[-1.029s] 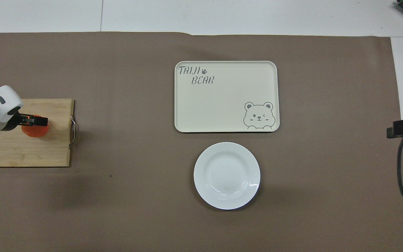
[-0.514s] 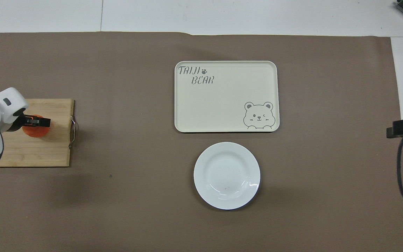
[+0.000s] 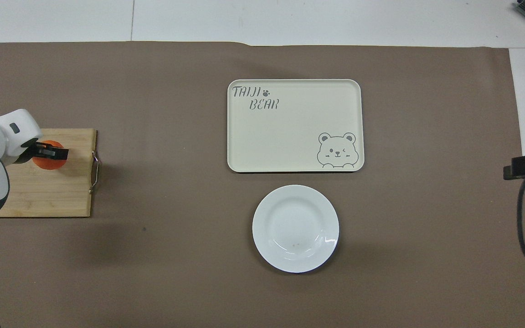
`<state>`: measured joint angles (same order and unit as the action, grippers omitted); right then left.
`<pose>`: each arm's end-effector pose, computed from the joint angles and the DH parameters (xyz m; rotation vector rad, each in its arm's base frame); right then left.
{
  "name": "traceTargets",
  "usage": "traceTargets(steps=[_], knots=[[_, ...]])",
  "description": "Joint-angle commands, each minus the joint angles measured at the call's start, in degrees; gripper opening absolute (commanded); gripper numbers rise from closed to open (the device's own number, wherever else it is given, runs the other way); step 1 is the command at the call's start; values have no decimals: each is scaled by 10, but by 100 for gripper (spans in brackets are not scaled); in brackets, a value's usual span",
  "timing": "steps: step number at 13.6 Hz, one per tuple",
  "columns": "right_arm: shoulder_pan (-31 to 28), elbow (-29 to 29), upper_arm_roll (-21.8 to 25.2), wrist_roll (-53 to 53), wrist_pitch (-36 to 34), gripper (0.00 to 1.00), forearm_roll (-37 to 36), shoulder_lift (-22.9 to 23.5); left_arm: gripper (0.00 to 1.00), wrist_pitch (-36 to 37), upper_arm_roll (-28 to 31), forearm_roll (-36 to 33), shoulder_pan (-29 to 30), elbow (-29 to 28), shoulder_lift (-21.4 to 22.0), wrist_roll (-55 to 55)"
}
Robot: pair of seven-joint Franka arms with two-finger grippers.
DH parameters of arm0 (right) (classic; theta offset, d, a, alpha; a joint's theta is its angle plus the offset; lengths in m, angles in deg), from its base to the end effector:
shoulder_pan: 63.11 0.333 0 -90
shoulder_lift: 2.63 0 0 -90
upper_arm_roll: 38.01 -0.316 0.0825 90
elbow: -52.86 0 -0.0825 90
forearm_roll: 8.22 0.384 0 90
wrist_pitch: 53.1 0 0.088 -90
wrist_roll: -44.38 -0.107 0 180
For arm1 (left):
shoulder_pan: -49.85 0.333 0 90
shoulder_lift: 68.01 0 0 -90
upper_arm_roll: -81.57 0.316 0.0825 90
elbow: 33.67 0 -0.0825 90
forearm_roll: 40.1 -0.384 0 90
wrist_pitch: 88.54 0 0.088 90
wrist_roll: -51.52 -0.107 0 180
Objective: Place orange and plate with both arms
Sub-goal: 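Reach the left gripper to the orange and grasp it, then carry the orange with the left gripper and release it onto the plate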
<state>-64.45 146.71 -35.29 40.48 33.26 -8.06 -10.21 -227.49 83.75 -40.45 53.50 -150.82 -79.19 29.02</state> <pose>0.5048 -0.0373 0.6575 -3.1251 0.2165 -0.0022 0.5978 0.0604 0.3647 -3.0391 0.4540 -0.2727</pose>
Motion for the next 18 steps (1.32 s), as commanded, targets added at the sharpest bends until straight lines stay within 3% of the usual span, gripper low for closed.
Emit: traceTargets(steps=[1, 6, 12, 15, 18], knots=[[-6, 2, -4, 11, -4, 100, -3, -7, 0, 5, 5, 5, -52, 37, 0, 27], [-6, 2, -4, 11, -4, 100, -3, -7, 0, -1, 2, 5, -189, 34, 2, 115], [-6, 2, -4, 11, -5, 100, -3, -7, 0, -19, 1, 5, -386, 32, -2, 380], [-6, 2, -4, 11, -5, 100, -3, -7, 0, -19, -8, 15, -449, 32, 4, 414], [-6, 2, -4, 11, -5, 100, -3, -7, 0, -19, -51, 53, -461, 34, 1, 418]])
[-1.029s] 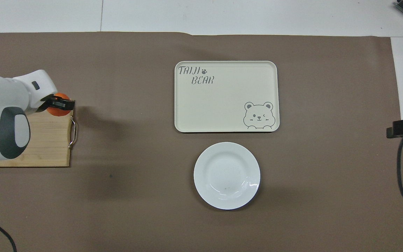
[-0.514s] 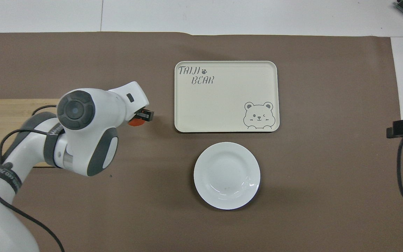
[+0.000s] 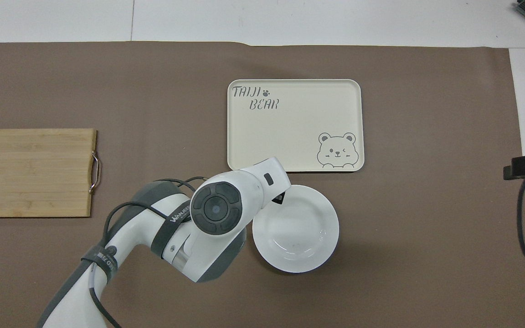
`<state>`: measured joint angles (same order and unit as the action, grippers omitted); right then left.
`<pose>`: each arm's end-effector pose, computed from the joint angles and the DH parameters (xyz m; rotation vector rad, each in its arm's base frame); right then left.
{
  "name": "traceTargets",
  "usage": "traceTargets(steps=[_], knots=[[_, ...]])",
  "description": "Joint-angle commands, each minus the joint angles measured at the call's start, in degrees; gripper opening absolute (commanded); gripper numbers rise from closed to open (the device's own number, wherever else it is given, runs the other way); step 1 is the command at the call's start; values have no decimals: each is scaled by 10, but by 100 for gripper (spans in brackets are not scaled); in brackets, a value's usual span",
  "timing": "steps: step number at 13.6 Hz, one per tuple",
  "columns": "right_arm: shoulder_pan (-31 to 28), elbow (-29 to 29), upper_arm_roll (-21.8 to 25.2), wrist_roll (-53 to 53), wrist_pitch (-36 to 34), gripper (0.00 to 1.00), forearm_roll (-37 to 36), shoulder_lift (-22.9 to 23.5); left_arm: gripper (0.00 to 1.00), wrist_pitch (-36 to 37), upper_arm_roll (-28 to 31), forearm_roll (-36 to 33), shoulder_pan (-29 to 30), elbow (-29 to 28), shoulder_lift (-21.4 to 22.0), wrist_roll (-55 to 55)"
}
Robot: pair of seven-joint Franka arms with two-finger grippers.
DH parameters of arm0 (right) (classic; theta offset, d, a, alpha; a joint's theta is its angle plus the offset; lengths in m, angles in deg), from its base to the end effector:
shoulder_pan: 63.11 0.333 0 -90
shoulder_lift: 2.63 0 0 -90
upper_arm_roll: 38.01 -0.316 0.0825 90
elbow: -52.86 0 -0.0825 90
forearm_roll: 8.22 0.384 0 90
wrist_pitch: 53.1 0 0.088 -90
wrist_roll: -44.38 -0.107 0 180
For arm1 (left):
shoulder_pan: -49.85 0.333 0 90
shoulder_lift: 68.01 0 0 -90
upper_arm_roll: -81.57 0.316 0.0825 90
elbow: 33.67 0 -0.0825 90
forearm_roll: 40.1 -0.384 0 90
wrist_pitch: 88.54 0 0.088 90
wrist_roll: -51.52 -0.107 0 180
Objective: Place orange and plate with both arms
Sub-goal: 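Carry the orange with the left gripper and release it onto the plate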
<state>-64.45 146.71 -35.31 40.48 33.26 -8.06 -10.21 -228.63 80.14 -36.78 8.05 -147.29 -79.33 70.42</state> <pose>0.5048 -0.0371 0.6575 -3.1251 0.2160 -0.0022 0.4505 -0.4228 0.3941 2.8953 -0.5628 0.2994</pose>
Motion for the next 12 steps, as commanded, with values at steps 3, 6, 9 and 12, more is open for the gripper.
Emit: traceTargets(steps=[3, 6, 9, 12], knots=[[-6, 2, -4, 11, -4, 100, -3, -7, 0, -10, -30, 16, -29, 0, -4, 23], [-6, 2, -4, 11, -4, 100, -3, -7, 0, -19, -30, 16, -55, 2, -28, 23], [-6, 2, -4, 11, -5, 100, -3, -7, 15, -20, -31, 16, -56, 1, -32, 21], [-6, 2, -4, 11, -12, 100, -3, -8, 90, -19, -30, 16, -52, 1, -32, 22]])
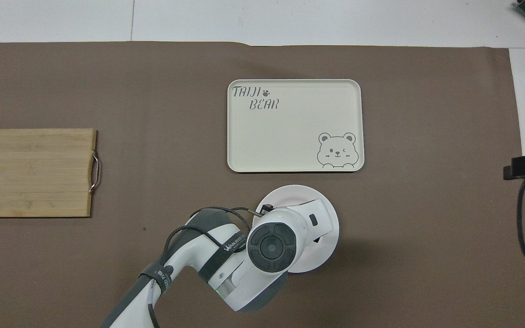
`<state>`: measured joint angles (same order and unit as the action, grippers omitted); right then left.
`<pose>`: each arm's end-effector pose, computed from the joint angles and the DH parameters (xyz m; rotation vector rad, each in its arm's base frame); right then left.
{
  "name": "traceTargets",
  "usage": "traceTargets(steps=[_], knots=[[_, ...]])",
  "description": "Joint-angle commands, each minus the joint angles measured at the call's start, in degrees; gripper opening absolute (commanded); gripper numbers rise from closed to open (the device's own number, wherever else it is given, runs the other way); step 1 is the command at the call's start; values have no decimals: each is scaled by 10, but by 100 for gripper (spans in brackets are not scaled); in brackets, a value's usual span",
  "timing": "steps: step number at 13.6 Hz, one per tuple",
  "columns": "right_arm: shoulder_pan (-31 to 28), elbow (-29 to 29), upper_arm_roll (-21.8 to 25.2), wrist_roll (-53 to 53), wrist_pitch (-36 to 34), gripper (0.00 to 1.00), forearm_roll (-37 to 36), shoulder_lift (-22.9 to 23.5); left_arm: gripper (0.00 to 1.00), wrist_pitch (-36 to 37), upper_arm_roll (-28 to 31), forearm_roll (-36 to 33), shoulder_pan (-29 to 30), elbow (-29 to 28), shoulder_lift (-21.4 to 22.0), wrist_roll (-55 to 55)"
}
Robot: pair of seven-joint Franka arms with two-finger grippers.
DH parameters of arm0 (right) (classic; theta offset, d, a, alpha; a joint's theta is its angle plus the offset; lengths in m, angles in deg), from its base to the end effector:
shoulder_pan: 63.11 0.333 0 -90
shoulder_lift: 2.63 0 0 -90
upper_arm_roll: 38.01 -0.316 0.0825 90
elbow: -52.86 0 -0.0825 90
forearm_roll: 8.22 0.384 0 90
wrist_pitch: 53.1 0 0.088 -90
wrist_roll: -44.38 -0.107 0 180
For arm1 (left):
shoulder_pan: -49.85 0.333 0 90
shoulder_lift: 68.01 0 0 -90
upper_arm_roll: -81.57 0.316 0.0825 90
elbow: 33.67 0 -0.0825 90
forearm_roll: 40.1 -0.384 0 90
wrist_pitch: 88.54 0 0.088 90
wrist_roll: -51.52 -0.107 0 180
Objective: Place orange and plate with both arms
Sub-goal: 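Carry the orange with the left gripper and release it onto the plate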
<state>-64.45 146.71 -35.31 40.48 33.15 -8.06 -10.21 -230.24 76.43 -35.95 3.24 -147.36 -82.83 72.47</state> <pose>0.5046 -0.0371 0.6573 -3.1251 0.2160 0.0008 0.3875 -0.4872 0.3593 2.8539 -0.6988 0.2097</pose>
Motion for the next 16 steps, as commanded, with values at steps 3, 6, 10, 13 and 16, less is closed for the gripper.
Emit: traceTargets(steps=[3, 6, 10, 13, 16], knots=[[-6, 2, -5, 12, -12, 100, -3, -8, 100, 0, 8, 8, -1, 1, 3, 1], [-5, 2, -5, 12, -13, 100, -3, -8, 100, 29, 14, 3, 4, 3, 13, 1], [-2, 2, -9, 14, -13, 100, -3, -8, 100, 60, 18, -5, 51, 3, 50, -6], [1, 1, -10, 13, -16, 100, -3, -8, 100, 114, 17, -33, 114, 0, 85, -35], [2, 6, -16, 36, -10, 100, -3, -10, 100, 176, 16, -33, 210, -7, 131, -166]])
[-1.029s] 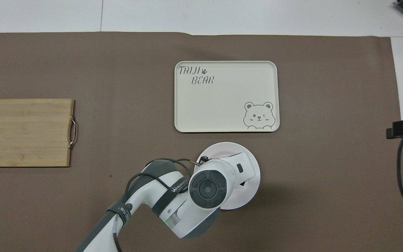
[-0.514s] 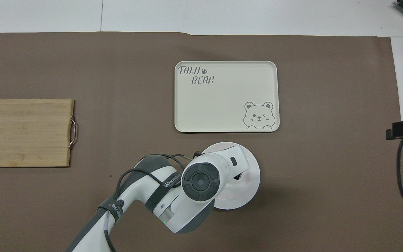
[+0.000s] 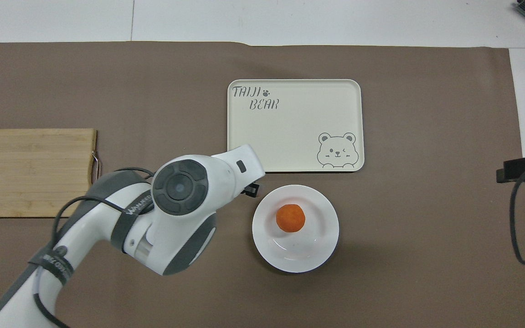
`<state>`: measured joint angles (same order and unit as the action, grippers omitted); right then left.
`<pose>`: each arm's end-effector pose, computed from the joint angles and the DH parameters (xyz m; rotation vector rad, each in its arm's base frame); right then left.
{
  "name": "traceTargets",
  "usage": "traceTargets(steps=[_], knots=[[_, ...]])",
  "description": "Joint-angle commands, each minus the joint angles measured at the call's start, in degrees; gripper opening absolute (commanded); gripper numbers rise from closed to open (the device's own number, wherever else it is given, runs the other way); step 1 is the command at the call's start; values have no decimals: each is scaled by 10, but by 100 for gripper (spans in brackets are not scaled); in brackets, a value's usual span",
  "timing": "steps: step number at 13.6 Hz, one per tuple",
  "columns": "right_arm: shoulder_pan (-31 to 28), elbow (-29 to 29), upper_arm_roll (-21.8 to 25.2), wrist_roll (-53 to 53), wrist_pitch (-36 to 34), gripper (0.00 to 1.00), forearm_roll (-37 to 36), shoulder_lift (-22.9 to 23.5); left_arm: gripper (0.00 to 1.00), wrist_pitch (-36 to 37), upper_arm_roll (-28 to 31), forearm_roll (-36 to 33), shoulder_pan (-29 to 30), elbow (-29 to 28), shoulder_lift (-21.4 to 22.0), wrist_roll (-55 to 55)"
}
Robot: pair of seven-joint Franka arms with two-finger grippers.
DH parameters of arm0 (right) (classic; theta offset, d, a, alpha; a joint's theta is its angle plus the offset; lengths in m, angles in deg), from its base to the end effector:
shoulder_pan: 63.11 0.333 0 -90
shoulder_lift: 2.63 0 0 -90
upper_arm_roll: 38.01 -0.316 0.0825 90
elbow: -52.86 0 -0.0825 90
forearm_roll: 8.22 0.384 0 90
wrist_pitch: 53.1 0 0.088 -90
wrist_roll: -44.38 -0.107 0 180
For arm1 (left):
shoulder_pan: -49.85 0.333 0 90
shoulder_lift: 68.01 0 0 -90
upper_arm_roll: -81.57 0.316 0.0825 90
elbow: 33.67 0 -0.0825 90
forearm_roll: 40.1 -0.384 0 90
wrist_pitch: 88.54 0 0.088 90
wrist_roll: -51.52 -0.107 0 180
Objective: Place orange and plate with both arms
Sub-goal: 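Withdraw the left gripper to the cutting board while the right gripper approaches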
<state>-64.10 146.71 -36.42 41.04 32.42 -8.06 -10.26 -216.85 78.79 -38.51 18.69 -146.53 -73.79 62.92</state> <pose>0.5037 -0.0234 0.6567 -3.1310 0.1612 0.0193 0.4937 -0.3324 0.4368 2.9887 -0.5707 0.2211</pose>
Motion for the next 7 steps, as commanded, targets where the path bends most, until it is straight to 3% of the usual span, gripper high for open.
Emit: traceTargets(steps=[1, 4, 7], knots=[[-2, 9, -5, 46, 5, 100, -2, -9, 100, 69, -7, -7, 85, -16, 59, -110], [-7, 23, -4, 47, 16, 100, 35, -8, 100, 111, -7, -7, 152, -11, 95, -153], [-9, 50, -3, 52, 20, 100, 75, -8, 100, 141, -6, -7, 188, 25, 104, -152]])
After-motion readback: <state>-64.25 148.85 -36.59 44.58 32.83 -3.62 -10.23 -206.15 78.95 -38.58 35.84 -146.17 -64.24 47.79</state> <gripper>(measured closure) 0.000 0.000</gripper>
